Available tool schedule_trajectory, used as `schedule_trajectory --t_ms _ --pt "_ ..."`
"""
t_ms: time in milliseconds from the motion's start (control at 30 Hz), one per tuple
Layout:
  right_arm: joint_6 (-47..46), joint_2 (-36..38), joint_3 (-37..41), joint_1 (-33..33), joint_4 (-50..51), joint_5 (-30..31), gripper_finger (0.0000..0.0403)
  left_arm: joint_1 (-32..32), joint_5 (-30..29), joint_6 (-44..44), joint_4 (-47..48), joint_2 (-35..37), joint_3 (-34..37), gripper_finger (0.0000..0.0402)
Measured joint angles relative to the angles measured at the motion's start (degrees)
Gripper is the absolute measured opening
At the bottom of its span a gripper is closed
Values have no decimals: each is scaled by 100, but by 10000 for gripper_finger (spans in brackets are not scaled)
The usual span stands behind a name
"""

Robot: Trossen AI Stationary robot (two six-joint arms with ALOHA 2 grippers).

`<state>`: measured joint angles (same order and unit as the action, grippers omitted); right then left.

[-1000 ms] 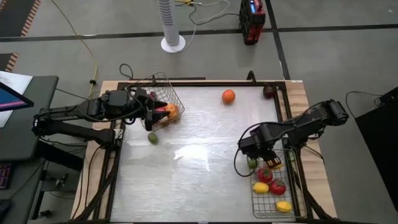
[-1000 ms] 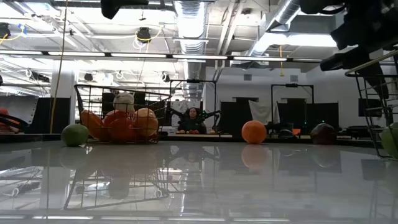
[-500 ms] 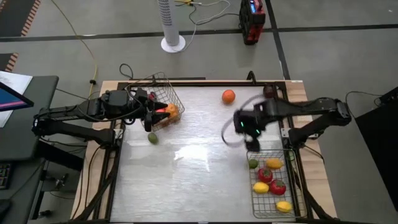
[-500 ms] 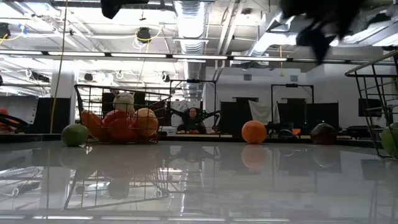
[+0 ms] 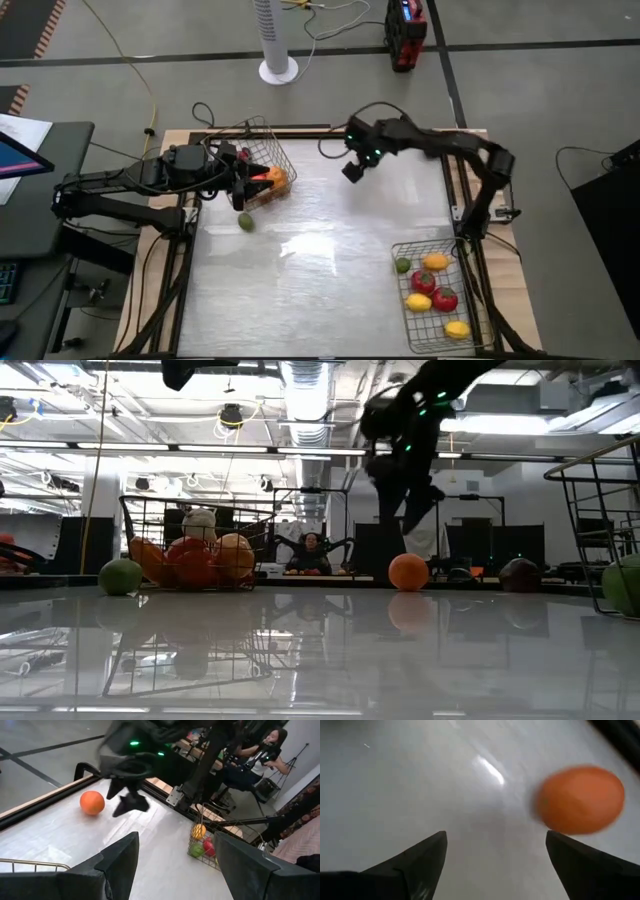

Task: Sort produce into baskets
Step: Put the orange into the bottom wire basket

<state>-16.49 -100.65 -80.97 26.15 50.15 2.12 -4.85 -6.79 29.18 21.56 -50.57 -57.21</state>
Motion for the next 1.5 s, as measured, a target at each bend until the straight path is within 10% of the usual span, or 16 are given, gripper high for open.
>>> schedule_trajectory --t_ms 333,900,1500 --pt "-9 -618 -889 318 689 972 369 0 24 128 4 0 0 245" --pt "-475 -650 -872 1349 377 215 368 0 15 87 20 0 0 245" --pt "-51 -672 -859 1191 925 1078 368 1 -105 92 17 0 0 245"
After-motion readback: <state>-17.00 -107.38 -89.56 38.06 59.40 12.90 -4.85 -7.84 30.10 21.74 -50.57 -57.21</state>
